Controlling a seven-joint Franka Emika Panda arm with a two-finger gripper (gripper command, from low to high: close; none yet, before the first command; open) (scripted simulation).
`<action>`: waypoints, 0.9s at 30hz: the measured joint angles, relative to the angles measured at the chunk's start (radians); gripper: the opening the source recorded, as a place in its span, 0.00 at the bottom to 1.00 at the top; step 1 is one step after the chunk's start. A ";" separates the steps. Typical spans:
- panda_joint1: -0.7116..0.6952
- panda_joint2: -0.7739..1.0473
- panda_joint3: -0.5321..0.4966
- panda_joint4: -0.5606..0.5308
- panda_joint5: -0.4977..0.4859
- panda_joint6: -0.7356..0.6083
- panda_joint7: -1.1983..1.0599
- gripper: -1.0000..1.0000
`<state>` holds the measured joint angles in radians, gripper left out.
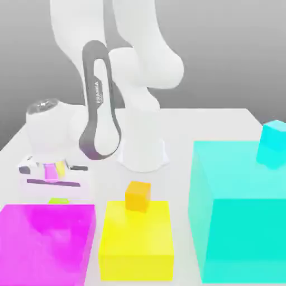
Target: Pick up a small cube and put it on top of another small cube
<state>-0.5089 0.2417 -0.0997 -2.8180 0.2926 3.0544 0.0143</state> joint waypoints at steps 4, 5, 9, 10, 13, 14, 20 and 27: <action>0.068 -0.135 -0.108 -0.029 -0.162 -0.104 0.122 0.00; 0.066 -0.172 -0.120 -0.037 -0.208 -0.132 0.154 0.00; 0.043 -0.212 -0.114 0.025 -0.240 -0.236 0.250 0.00; 0.054 -0.201 -0.109 0.058 -0.226 -0.260 0.274 0.00; 0.061 -0.161 -0.105 0.164 -0.190 -0.331 0.355 0.00; 0.063 -0.147 -0.105 0.201 -0.182 -0.355 0.384 0.00; 0.084 -0.061 -0.116 0.418 -0.155 -0.497 0.581 0.00; 0.120 0.031 -0.133 0.670 -0.159 -0.658 0.837 0.00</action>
<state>-0.3889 0.2727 -0.2328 -2.1476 0.1332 2.3967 0.8517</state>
